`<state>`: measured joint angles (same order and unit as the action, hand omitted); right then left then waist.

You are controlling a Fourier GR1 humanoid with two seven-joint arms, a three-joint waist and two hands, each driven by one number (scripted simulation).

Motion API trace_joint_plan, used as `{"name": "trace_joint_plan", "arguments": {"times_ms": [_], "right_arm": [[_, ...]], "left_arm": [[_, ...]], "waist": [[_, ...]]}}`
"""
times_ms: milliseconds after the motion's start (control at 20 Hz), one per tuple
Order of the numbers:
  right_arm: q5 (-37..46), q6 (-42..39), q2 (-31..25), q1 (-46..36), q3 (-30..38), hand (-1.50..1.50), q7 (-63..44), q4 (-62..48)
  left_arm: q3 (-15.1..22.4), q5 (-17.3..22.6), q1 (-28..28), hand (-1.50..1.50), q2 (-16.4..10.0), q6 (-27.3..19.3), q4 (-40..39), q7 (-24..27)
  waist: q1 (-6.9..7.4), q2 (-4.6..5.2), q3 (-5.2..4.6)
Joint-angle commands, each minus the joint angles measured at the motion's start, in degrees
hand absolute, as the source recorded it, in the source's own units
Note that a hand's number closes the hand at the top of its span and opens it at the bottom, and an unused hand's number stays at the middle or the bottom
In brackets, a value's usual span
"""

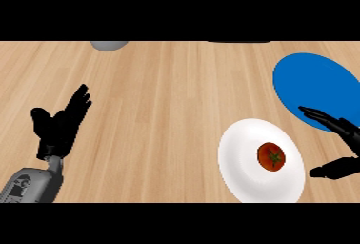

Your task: Pick the tomato from the plate and place it in the plate

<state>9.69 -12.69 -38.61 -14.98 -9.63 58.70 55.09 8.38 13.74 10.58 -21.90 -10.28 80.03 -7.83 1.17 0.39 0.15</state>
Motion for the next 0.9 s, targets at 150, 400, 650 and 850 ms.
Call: {"name": "trace_joint_plan", "arguments": {"times_ms": [150, 400, 650, 850], "right_arm": [[8.0, -0.4, -2.0, -0.4, -3.7, -1.50, 7.1, -0.7], [14.7, 3.9, 0.1, -2.8, -6.1, -1.50, -1.5, 2.9], [21.8, 10.2, 1.0, 0.4, -6.9, -1.50, -4.3, 3.8], [26.0, 7.7, 4.1, -3.3, -7.4, -1.50, -12.6, 5.8]], "left_arm": [[-0.4, -2.3, -2.5, 0.00, 1.8, -1.1, 1.7, 1.4], [-2.2, -1.7, -1.6, 0.00, 1.6, 1.6, 0.3, -0.1], [-3.9, -2.4, -2.6, 0.00, 1.3, 3.1, 0.6, 1.1], [-4.6, -4.0, -0.5, 0.00, 3.1, 3.3, -3.0, 1.2]], "waist": [[-0.70, -0.41, -0.12], [-0.84, -0.45, -0.15], [-1.17, -0.48, -0.16], [-1.20, -0.43, -0.18]]}}
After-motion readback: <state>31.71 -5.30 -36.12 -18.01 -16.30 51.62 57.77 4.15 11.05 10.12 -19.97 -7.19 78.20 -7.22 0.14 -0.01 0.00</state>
